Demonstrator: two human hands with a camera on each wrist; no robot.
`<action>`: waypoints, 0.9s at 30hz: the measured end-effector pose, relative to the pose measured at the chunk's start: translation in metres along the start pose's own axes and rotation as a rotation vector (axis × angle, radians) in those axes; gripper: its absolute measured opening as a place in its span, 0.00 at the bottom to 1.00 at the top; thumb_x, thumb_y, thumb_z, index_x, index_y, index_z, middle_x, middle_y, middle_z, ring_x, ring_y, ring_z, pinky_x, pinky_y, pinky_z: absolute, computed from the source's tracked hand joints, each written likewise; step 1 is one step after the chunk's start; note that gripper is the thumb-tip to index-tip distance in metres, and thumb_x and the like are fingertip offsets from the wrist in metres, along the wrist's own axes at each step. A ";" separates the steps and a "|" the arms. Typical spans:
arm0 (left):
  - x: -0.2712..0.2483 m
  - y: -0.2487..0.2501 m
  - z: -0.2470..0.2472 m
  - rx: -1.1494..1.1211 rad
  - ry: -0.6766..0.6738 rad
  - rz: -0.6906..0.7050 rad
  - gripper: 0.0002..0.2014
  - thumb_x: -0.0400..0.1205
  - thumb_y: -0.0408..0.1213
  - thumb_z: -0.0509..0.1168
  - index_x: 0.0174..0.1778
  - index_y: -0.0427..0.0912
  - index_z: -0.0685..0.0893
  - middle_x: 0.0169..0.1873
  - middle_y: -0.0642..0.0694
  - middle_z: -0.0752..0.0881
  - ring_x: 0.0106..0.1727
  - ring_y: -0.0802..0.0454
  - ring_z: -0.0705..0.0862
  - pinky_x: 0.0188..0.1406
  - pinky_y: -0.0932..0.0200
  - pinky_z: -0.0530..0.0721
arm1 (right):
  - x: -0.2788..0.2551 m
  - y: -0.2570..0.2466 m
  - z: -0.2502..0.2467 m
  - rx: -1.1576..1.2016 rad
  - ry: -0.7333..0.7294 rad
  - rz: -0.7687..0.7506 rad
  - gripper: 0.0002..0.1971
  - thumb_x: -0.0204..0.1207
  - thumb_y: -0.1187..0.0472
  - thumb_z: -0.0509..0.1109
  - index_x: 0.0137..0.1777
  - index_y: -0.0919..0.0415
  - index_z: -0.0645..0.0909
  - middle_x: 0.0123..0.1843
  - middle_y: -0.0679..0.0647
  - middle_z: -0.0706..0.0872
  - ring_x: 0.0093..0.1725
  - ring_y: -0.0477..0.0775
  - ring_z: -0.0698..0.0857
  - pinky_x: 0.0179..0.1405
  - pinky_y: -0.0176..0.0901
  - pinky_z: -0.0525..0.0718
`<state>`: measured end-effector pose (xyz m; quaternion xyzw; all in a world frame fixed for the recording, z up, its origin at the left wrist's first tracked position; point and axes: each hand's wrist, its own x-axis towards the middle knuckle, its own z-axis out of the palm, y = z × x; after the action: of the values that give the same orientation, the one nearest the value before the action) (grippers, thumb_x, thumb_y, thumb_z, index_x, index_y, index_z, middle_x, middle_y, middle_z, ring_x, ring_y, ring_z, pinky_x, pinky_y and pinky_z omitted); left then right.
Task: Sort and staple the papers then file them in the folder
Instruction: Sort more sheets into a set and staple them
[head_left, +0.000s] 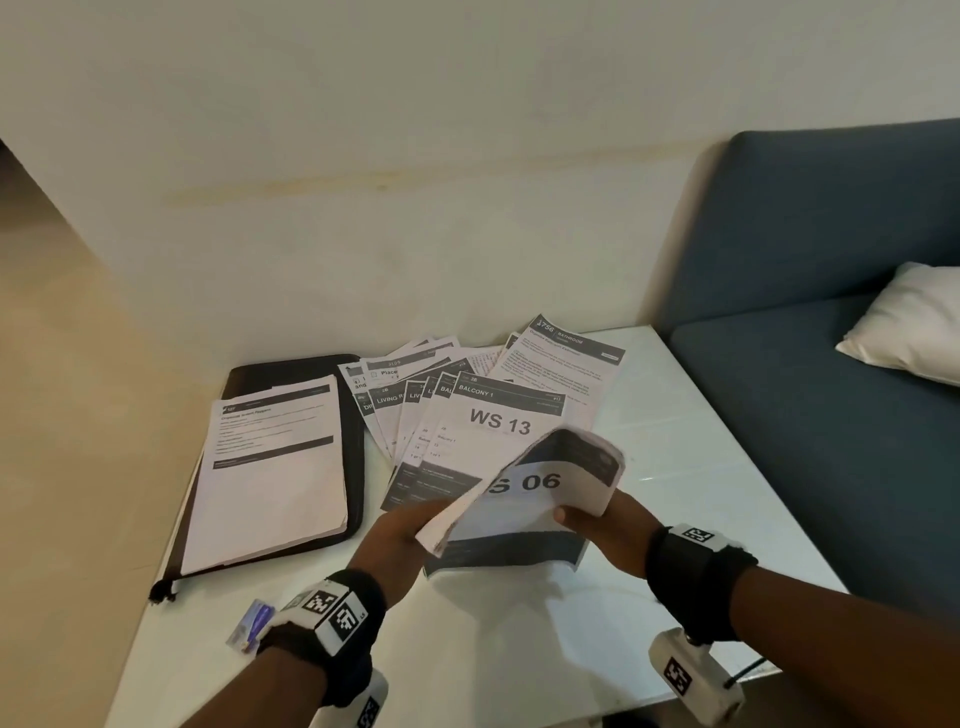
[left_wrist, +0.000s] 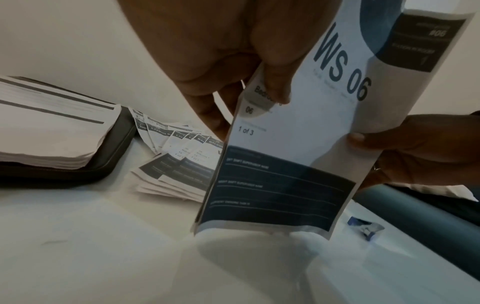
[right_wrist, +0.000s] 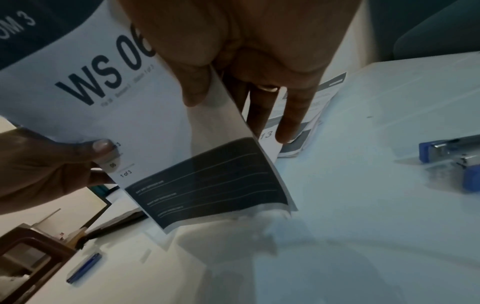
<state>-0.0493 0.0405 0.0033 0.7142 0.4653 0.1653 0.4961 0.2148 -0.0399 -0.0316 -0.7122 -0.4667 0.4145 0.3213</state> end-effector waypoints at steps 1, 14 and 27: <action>0.001 0.004 -0.001 0.010 0.006 0.017 0.10 0.87 0.36 0.62 0.43 0.57 0.80 0.40 0.56 0.83 0.44 0.55 0.80 0.48 0.67 0.79 | 0.001 -0.001 0.000 -0.041 0.038 0.019 0.21 0.77 0.48 0.72 0.67 0.56 0.82 0.61 0.57 0.88 0.61 0.59 0.85 0.65 0.59 0.82; 0.012 -0.006 -0.005 -0.296 -0.041 -0.156 0.12 0.86 0.47 0.61 0.62 0.49 0.81 0.54 0.47 0.90 0.59 0.47 0.87 0.66 0.41 0.83 | -0.001 -0.001 0.009 -0.193 -0.089 0.079 0.13 0.83 0.57 0.64 0.64 0.59 0.83 0.59 0.57 0.88 0.57 0.57 0.85 0.64 0.53 0.83; 0.009 0.017 -0.019 -0.759 0.271 -0.135 0.18 0.78 0.44 0.70 0.63 0.47 0.82 0.53 0.44 0.91 0.54 0.40 0.90 0.57 0.36 0.87 | -0.006 -0.076 0.033 0.247 0.230 -0.072 0.10 0.87 0.53 0.59 0.56 0.53 0.81 0.52 0.49 0.87 0.54 0.49 0.84 0.58 0.45 0.83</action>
<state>-0.0492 0.0570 0.0241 0.4199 0.4781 0.3850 0.6685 0.1542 -0.0163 0.0196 -0.6927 -0.3977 0.3727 0.4724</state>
